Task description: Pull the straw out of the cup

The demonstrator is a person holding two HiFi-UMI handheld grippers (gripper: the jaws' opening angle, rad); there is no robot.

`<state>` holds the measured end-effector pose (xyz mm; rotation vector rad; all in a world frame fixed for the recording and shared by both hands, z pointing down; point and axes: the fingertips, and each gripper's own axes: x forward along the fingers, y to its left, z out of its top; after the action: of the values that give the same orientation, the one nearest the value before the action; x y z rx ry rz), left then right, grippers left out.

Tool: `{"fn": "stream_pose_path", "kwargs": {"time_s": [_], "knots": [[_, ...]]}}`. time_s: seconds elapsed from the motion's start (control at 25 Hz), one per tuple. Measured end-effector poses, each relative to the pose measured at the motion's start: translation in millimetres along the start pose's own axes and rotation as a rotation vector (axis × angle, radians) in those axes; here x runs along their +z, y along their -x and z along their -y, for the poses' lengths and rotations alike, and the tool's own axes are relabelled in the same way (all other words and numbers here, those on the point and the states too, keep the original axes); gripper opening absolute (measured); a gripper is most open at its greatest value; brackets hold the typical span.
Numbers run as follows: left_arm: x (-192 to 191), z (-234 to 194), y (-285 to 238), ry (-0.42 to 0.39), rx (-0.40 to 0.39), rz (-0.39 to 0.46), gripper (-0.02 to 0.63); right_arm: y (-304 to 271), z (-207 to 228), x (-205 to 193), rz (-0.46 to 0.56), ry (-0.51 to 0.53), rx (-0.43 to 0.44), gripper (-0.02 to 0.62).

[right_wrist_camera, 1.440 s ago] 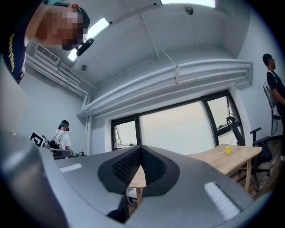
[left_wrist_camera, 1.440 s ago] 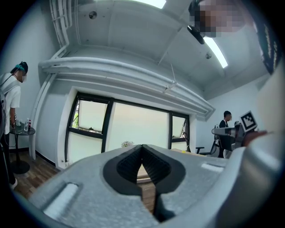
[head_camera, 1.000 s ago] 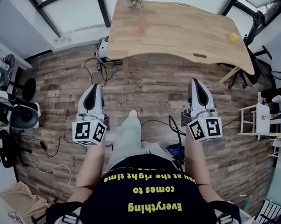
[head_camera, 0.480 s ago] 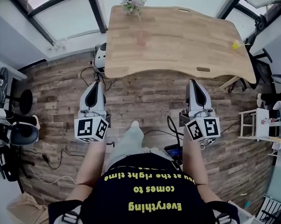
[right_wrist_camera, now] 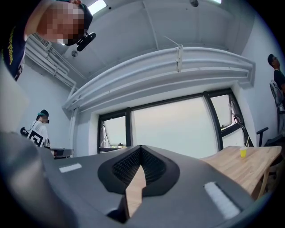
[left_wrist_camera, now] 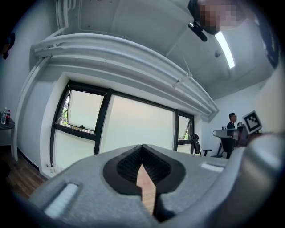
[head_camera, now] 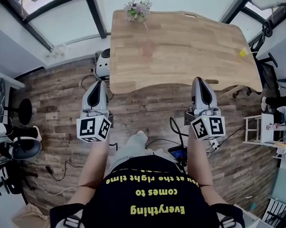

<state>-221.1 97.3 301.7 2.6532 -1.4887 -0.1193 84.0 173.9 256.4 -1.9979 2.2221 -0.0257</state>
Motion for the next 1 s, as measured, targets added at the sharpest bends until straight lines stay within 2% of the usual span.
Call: {"fn": "stream_pose_path", "kwargs": {"time_s": [0.44,1.0], "knots": [[-1,-36,-44,0.009,-0.009,-0.007,0.0,-49,0,-6,-0.016,0.021,-0.026,0.006],[-5,-62,-50,0.03,0.027,-0.005,0.0,-83,-13,-9,-0.046,0.045,0.009,0.006]]}}
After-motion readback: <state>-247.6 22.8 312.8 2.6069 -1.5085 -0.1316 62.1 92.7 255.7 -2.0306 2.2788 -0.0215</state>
